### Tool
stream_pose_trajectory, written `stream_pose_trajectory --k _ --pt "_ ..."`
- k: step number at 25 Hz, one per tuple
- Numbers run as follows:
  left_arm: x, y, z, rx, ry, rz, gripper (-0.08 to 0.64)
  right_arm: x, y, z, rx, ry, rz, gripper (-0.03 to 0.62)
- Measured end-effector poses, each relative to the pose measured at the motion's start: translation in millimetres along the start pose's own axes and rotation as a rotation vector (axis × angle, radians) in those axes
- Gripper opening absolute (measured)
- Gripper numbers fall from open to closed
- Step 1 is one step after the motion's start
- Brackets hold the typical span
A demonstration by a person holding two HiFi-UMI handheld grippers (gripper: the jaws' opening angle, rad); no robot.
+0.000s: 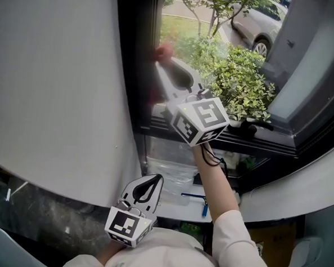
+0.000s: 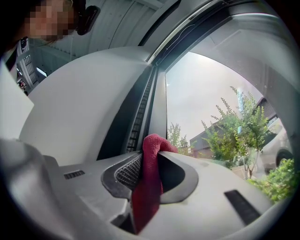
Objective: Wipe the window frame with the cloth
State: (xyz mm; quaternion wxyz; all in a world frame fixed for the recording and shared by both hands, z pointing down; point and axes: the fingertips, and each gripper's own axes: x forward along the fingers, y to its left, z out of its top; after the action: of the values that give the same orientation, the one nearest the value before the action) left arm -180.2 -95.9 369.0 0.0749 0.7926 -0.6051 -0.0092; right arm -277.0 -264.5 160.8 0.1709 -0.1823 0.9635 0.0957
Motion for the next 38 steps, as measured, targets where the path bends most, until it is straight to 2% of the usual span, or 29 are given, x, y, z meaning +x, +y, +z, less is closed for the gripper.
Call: stream_pose_trajectory --k 20,33,38 --pt "-10 -6 2 0.019 -0.009 -0.018 0.008 -19 4 -55 0.076 0.110 -0.024 0.092" --pt "-18 -10 -3 0.017 -0.006 -0.028 0.008 -39 10 -111 0.110 0.256 -0.062 0.092" --pt "-21 -13 -1 0.016 -0.011 -0.027 0.008 -42 13 -120 0.091 0.321 -0.092 0.092"
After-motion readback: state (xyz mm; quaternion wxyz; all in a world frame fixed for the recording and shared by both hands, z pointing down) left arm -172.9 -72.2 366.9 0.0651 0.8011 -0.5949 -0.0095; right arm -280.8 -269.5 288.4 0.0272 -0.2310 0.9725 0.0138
